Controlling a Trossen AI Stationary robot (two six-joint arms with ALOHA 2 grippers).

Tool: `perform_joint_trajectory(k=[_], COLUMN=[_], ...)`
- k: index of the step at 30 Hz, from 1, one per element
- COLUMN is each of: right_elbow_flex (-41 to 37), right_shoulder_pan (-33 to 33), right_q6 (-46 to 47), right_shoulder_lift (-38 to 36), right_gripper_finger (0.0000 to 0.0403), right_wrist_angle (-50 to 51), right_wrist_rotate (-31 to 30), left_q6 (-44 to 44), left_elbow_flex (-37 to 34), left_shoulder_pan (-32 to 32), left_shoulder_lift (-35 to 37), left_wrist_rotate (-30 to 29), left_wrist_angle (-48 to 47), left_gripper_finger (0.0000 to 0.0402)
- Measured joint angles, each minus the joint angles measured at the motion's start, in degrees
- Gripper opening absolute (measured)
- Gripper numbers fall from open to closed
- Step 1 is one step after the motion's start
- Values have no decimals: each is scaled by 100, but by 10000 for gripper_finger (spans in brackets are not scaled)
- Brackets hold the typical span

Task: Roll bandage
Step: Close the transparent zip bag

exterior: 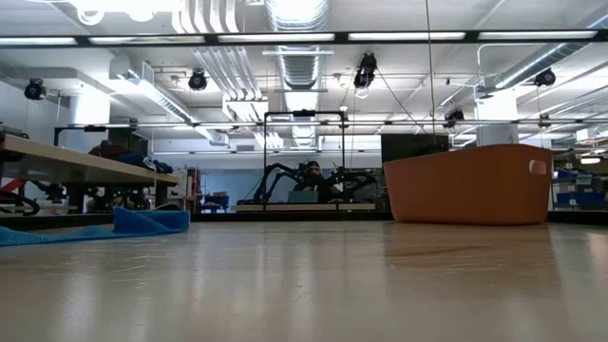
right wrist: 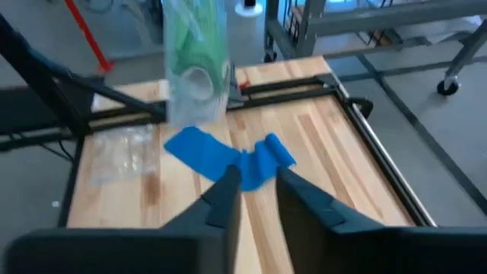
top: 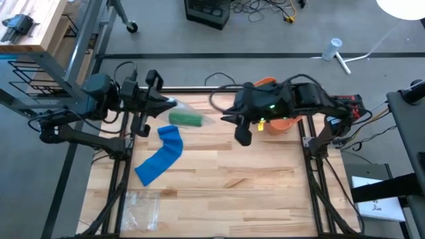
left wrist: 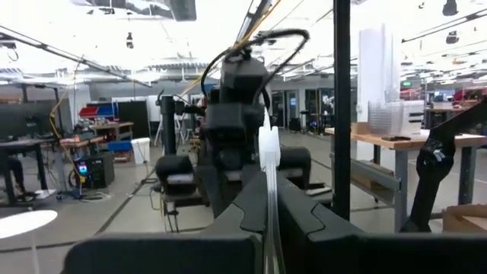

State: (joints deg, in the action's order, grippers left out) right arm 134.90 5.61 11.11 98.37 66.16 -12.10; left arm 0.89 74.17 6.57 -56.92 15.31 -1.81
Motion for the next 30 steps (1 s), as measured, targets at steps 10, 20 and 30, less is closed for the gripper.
perform_joint_trajectory(k=[10,20,30], right_elbow_flex=[4,-19,-23], right_shoulder_pan=[0,-2,-28], right_q6=[-451,-583,-361], right_shoulder_lift=[-264,399,758], right_gripper_finger=[170,116,49], right_wrist_angle=[-2025,-3992,-4125], right_wrist_rotate=[-2,11,4], left_q6=[-59,-36,135], left_elbow_flex=[-3,-4,-9], left_shoulder_pan=[2,0,-4], left_shoulder_lift=[-200,-345,-374], left_wrist_rotate=[-291,-233,205], left_wrist_angle=[-299,-317,-164], left_gripper_finger=[0,0,0])
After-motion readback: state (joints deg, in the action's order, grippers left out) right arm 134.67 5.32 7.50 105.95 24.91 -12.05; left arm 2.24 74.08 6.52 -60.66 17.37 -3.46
